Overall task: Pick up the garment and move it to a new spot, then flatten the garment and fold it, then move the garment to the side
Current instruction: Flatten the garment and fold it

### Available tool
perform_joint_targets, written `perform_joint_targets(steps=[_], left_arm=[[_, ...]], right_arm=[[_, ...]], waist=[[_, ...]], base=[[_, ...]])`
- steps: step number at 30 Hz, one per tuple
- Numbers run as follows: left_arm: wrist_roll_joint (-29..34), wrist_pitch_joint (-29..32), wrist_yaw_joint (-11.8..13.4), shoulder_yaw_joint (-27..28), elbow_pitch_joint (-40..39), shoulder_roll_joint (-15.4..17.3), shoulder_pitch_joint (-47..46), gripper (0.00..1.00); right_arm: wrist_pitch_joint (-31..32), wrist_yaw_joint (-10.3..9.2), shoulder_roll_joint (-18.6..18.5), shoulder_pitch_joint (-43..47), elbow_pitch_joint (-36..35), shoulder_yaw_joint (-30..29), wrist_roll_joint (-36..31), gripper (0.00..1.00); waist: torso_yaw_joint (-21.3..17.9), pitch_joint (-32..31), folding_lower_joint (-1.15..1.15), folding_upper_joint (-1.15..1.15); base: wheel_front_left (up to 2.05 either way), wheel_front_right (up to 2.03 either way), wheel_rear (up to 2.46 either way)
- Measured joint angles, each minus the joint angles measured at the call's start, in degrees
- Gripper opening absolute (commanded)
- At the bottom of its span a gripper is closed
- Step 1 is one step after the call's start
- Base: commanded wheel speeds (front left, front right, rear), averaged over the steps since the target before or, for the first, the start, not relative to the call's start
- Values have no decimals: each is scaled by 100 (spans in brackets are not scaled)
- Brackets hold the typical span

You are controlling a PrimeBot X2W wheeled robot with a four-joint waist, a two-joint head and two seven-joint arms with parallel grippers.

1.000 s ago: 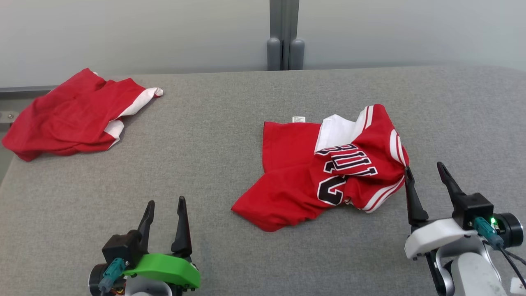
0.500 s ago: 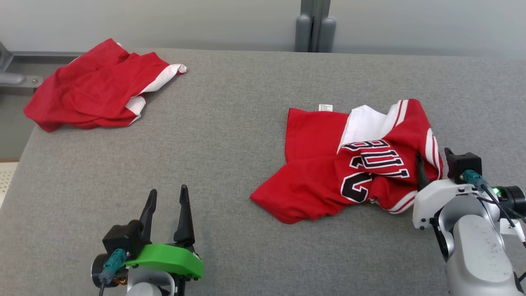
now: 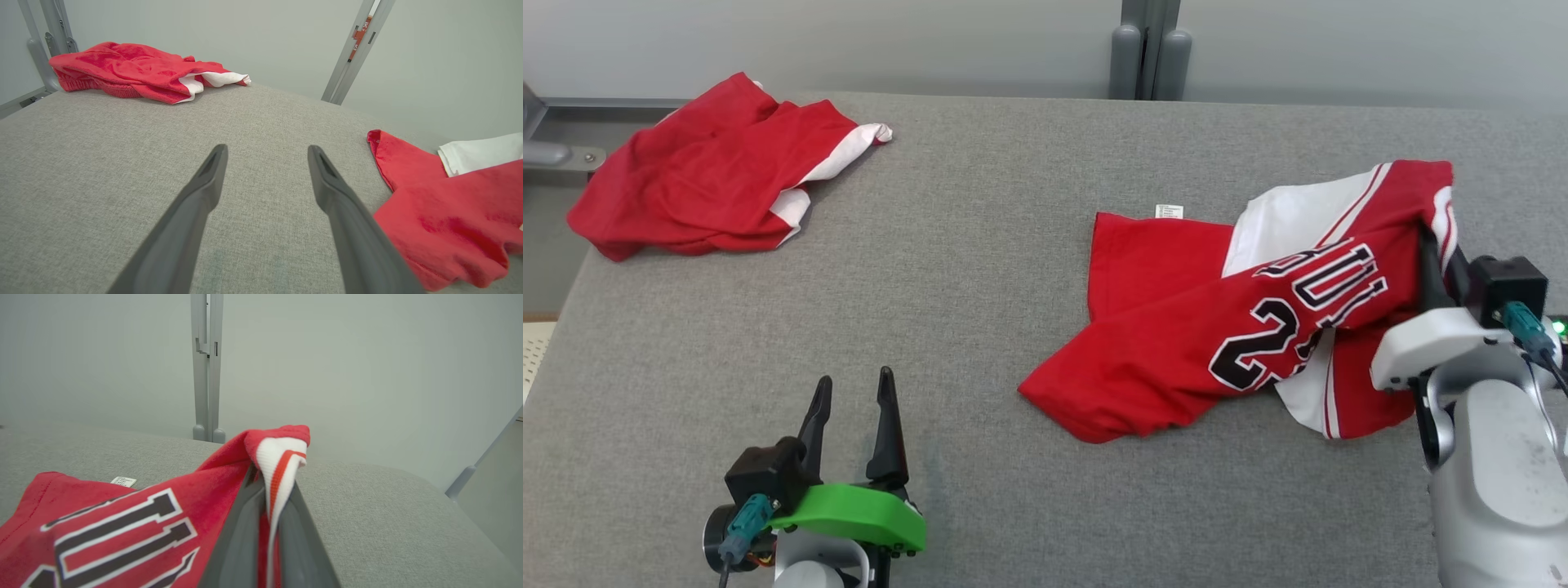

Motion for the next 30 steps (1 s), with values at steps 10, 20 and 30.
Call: perform_joint_targets(steps=[10,20,30], left_arm=[[21,0,0,2,3,1,27,100],[103,0,-35,-22,47,0,38,100],[115,0,-58,-31,75,0,155,100]], right_arm=[[-52,0,-1,1437,-146,-747,260,0],[-75,0,1,1871,348,-592,740,100],[40,0,-1,2278,-1237,-544,1114,100]], waist=[[-225,-40,0,0],[-467,-111,0,0],[-524,-240,0,0]], base=[[0,0,0],[0,0,0],[0,0,0]])
